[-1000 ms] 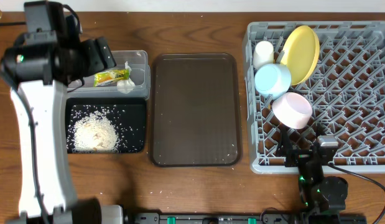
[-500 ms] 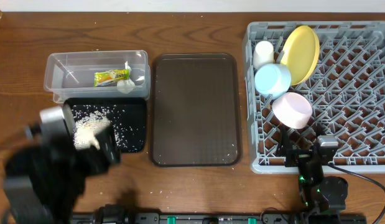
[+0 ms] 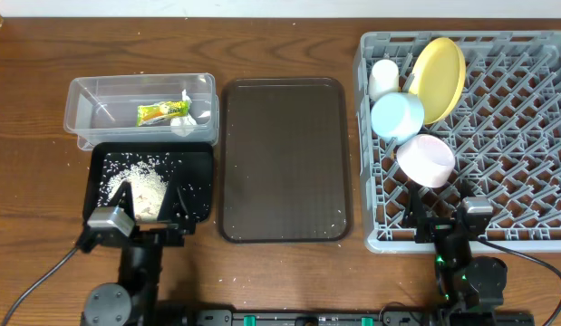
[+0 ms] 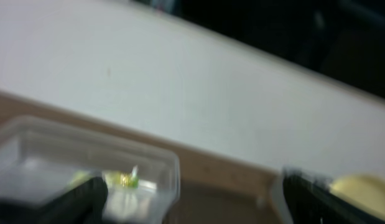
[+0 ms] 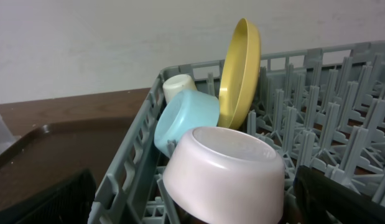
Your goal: Sort waste into correct bins and load items into the dishwasher rack
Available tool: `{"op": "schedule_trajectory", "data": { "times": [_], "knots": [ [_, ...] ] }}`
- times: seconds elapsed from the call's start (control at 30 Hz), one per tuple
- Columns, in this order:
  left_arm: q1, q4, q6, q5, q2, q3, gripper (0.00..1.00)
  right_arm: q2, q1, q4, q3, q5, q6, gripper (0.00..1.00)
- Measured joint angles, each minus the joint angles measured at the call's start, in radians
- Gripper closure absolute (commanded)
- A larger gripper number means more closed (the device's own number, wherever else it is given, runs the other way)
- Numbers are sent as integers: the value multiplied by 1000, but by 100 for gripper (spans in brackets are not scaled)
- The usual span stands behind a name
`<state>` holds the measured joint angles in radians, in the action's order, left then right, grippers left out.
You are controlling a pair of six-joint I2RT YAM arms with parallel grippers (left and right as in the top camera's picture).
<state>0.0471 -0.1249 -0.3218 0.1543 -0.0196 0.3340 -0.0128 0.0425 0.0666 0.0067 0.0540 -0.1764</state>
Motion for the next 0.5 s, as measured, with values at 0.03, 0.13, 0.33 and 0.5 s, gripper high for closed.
{"op": "schedule_trajectory", "data": {
  "times": [0.03,0.13,0.33,0.5],
  "knots": [
    [-2,62,-4,6,6,-44,7,0,0,0,0,0,0,1],
    [-4,126,-19,31,7,-113,7,0,0,0,0,0,0,1],
    [-4,130,-19,30,8,-113,7,0,0,0,0,0,0,1],
    [-4,130,-19,30,8,-113,7,0,0,0,0,0,0,1]
  ]
}}
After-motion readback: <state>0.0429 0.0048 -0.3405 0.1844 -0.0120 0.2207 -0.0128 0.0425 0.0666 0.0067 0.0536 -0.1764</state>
